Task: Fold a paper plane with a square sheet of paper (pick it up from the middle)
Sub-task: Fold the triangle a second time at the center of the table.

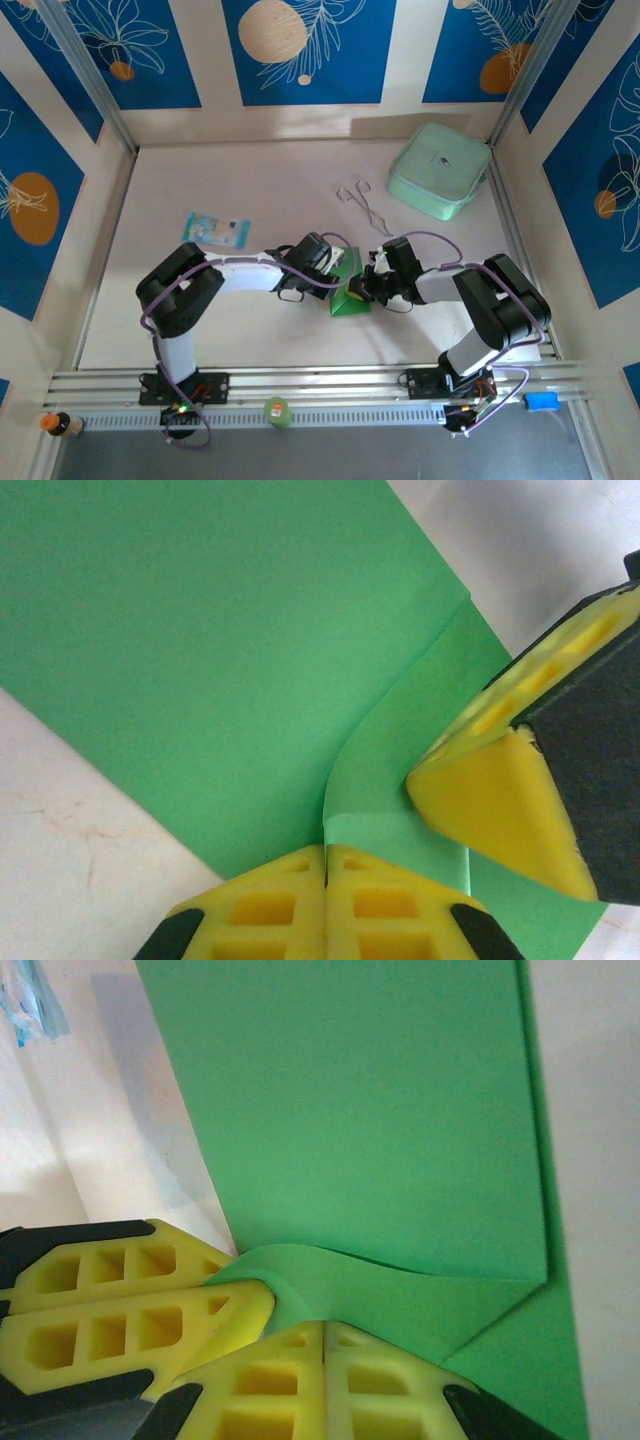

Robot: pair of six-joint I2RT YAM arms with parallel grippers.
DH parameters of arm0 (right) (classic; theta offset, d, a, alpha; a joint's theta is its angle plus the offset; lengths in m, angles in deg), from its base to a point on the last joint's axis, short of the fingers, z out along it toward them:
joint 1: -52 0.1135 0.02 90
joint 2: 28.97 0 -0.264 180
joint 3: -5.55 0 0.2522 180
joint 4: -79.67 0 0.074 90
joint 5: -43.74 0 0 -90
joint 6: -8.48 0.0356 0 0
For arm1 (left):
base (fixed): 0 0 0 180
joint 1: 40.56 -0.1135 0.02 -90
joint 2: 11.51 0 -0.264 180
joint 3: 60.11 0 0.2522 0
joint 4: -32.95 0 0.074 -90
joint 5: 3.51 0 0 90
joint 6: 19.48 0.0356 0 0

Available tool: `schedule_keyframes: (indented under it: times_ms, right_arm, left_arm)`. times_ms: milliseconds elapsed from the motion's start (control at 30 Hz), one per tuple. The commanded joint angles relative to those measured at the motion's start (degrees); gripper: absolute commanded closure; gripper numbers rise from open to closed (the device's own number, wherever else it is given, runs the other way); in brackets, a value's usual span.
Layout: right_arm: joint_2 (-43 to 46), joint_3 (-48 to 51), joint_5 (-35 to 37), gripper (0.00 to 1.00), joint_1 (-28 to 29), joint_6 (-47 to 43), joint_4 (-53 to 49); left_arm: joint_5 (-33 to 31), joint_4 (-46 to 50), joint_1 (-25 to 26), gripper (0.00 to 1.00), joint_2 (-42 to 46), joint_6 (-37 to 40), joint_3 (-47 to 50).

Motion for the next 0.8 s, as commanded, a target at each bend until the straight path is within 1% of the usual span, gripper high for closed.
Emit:
schedule_keyframes:
  times_ms: [0,33,100,133,267,300,333,400,467,533,667,767]
  right_arm:
    - [-1.58,1.68,2.79,1.00,-0.19,0.21,-2.86]
    - [-1.61,1.51,2.79,1.00,-0.14,0.29,-2.95]
    - [-1.78,1.16,2.71,1.00,-0.08,0.53,-2.95]
    - [-1.77,1.05,2.75,1.00,0.03,0.69,-2.95]
    - [-1.61,1.04,3.49,1.00,0.21,1.63,-2.78]
    - [-1.61,1.06,3.66,1.00,0.29,1.80,-2.57]
    - [-1.54,1.07,3.59,1.00,0.30,2.07,-2.35]
    - [-1.65,1.07,3.80,1.00,0.30,2.26,-2.43]
    - [-1.57,1.06,4.02,1.00,0.36,2.41,-2.55]
    - [-1.49,1.06,4.11,1.00,0.38,2.46,-2.77]
    - [-1.48,1.00,4.29,1.00,0.37,2.50,-3.13]
    - [-1.43,1.01,4.38,1.00,0.38,2.39,-3.38]
  left_arm:
    - [-0.88,3.22,-1.30,0.85,0.48,-2.40,-0.51]
    - [-1.35,3.98,-1.55,0.79,1.20,-3.09,-0.97]
    - [-2.24,5.84,-2.08,0.71,2.58,-3.83,-1.86]
    - [-2.95,6.76,-2.36,0.66,3.34,-4.37,-2.22]
    - [-5.00,9.96,-3.15,0.60,6.79,-5.97,-2.75]
    - [-5.21,10.41,-3.35,0.60,7.48,-6.47,-2.65]
    - [-4.95,10.46,-3.37,0.61,8.26,-6.79,-2.35]
    - [-2.46,9.81,-3.38,0.67,9.45,-6.88,-1.69]
    - [2.06,7.86,-3.19,0.78,10.08,-7.91,-0.71]
    - [7.66,5.27,-3.00,0.86,9.98,-9.38,0.20]
    - [15.40,2.76,-1.80,0.95,7.93,-12.06,0.20]
    - [18.65,1.81,-1.00,0.96,5.97,-13.05,-0.05]
